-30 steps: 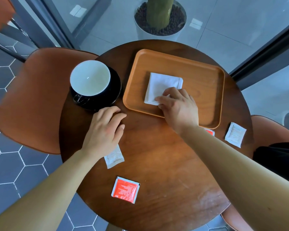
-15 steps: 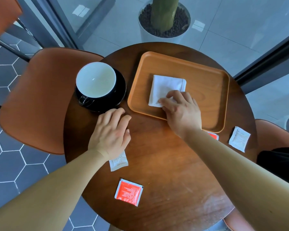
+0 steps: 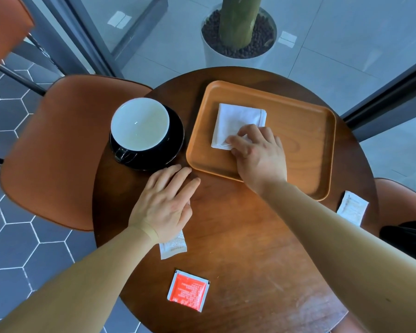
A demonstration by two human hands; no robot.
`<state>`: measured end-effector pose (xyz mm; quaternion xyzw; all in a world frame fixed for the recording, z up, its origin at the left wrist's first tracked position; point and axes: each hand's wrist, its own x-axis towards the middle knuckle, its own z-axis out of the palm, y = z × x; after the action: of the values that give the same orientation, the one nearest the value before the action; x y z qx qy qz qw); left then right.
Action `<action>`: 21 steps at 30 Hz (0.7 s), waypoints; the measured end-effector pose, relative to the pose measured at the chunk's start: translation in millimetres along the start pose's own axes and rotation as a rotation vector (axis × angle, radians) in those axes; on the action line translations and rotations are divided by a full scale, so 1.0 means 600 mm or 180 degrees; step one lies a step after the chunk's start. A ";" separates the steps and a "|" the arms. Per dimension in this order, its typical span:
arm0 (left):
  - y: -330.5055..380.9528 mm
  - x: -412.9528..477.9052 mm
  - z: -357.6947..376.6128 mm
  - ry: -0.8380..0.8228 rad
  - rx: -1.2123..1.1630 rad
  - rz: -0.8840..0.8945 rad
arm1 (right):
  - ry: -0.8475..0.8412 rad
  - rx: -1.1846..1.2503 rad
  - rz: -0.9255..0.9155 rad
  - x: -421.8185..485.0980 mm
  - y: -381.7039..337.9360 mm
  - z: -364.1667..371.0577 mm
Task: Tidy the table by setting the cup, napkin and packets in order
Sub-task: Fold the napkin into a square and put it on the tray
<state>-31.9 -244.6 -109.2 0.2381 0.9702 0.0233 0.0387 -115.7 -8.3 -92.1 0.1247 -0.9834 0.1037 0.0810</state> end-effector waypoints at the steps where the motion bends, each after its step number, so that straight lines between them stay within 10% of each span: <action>1: 0.000 0.000 0.000 0.0009 0.0001 -0.0012 | 0.0005 0.0008 0.0028 0.004 -0.002 0.001; 21: -0.001 -0.002 0.000 -0.0005 -0.0131 -0.0081 | -0.0152 0.0033 0.0262 0.077 -0.024 0.009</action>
<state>-31.1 -245.5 -109.2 0.2249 0.9724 0.0426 0.0447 -157.0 -34.1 -86.3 0.0870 -0.9888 0.1090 0.0525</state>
